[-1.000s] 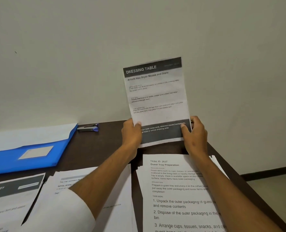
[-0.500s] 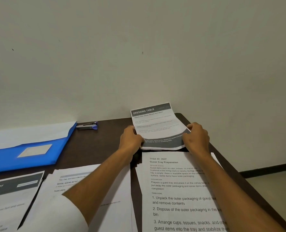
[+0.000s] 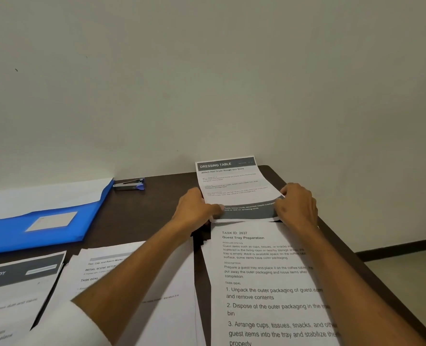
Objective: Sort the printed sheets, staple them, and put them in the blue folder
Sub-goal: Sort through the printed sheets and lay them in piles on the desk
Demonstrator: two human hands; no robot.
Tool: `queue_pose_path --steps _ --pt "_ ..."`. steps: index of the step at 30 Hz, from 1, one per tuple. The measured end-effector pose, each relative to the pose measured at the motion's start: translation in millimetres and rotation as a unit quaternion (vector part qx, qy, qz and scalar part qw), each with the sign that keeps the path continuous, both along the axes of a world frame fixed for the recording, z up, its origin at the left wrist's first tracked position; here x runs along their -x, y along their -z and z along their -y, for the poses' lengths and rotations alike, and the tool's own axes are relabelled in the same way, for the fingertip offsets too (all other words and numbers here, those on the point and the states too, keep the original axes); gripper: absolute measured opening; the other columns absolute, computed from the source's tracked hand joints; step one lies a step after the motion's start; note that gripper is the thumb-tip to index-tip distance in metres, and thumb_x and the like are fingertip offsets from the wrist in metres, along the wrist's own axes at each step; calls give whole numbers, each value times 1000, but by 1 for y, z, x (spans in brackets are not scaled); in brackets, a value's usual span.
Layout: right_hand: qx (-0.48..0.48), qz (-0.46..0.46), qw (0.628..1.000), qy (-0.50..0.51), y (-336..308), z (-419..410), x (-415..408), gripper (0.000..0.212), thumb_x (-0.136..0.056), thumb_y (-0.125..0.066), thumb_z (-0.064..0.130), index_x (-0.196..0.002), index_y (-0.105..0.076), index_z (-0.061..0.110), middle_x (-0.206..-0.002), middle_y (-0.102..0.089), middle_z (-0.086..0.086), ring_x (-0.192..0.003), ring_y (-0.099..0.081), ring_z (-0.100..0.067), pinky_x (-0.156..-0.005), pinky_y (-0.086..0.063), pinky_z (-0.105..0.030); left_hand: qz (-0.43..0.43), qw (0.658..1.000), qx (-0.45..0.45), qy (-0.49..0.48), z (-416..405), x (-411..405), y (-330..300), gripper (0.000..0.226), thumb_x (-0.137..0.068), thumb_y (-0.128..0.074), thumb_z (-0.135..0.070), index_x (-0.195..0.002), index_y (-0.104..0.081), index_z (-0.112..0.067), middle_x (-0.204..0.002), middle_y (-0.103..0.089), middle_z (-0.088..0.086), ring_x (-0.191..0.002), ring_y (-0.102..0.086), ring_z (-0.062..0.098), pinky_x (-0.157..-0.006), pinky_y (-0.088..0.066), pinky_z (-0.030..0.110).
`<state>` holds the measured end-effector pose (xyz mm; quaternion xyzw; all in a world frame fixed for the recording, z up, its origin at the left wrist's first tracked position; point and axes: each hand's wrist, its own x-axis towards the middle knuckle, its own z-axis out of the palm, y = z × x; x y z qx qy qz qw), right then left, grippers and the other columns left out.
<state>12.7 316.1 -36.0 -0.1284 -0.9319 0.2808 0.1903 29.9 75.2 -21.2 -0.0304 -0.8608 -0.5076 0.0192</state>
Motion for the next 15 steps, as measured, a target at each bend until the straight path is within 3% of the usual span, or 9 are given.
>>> queue_pose_path --steps 3,6,10,13,15 --pt "-14 -5 1000 -3 1 -3 1 13 -95 -63 7 -102 -72 1 -100 -71 -15 -77 -57 -25 -73 -58 -44 11 999 -16 45 6 -6 1 27 -85 -88 -19 -89 -66 -35 -80 -72 -28 -81 -69 -2 -71 -52 19" --pt "-25 -9 1000 -14 3 -6 1 15 -96 -61 7 -101 -74 2 -103 -71 -13 -79 -57 -23 -71 -57 -41 18 998 6 68 8 -11 1 41 -80 -91 -17 -112 -68 -30 -108 -76 -20 -101 -72 3 -88 -56 23" --pt "-16 -19 999 -30 1 -8 0 18 -99 -59 5 -98 -76 0 -104 -73 -13 -75 -53 -23 -56 -41 -29 -2 997 47 69 6 -12 2 42 -83 -87 -10 -114 -64 -27 -112 -72 -16 -101 -67 0 -75 -48 11" --pt "-6 -32 999 -23 1 -8 0 17 -100 -60 3 -104 -76 0 -112 -73 -15 -82 -52 -24 -69 -41 -30 -15 995 72 72 5 -14 3 39 -84 -86 -12 -109 -63 -32 -104 -71 -22 -92 -65 -6 -70 -46 7" --pt "-5 -40 999 -20 3 -9 1 16 -100 -61 3 -105 -76 0 -114 -73 -17 -88 -58 -28 -71 -44 -32 -22 993 95 72 4 -15 6 38 -84 -86 -18 -113 -64 -29 -108 -73 -19 -93 -68 -1 -76 -54 15"
